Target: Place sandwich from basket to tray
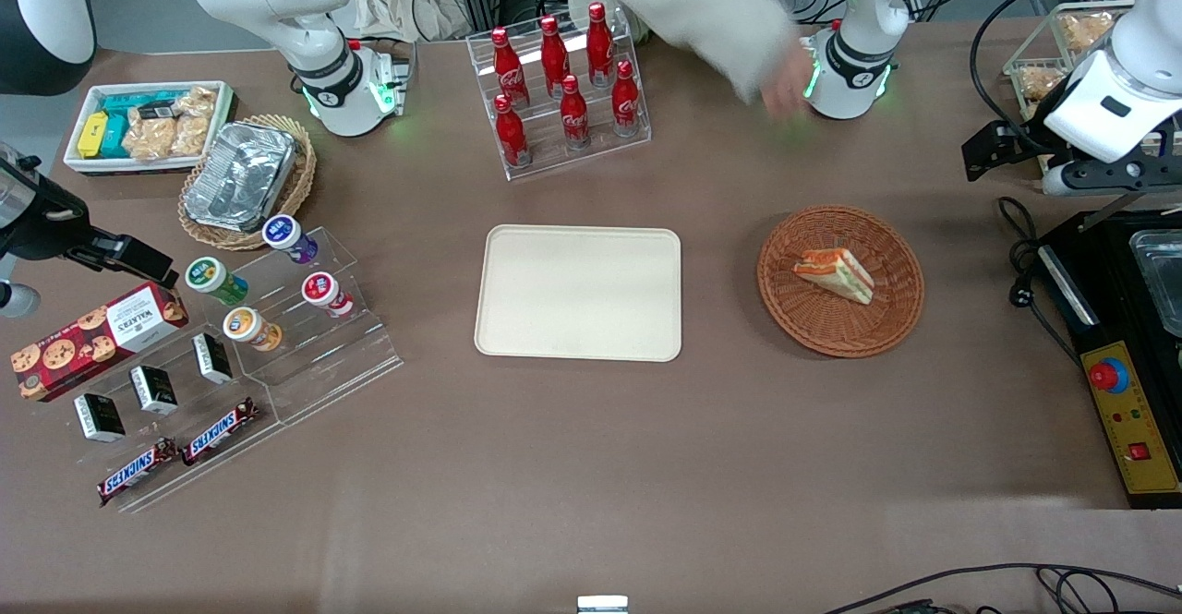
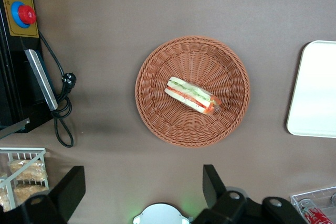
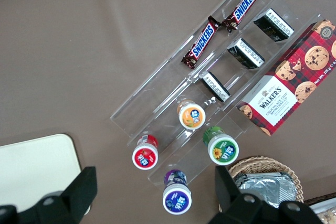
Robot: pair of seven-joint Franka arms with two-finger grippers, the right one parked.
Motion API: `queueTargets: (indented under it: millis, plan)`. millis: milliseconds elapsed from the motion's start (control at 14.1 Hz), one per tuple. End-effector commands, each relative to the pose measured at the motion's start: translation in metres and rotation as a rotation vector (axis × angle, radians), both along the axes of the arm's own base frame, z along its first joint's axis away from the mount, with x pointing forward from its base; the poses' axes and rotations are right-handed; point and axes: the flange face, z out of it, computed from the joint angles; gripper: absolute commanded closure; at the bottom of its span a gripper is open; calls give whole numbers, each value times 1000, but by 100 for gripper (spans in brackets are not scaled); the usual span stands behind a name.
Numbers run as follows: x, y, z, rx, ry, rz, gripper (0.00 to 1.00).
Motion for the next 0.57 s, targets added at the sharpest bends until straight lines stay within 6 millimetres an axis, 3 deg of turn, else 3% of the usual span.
queueTargets:
  millis: [0,283,496]
  plan:
    - [1,-1,4,-10,-12,-11,1]
    - [-1,0,2,-7,-5,-17,1]
    - [-7,2,-12,-15,28,-52,1]
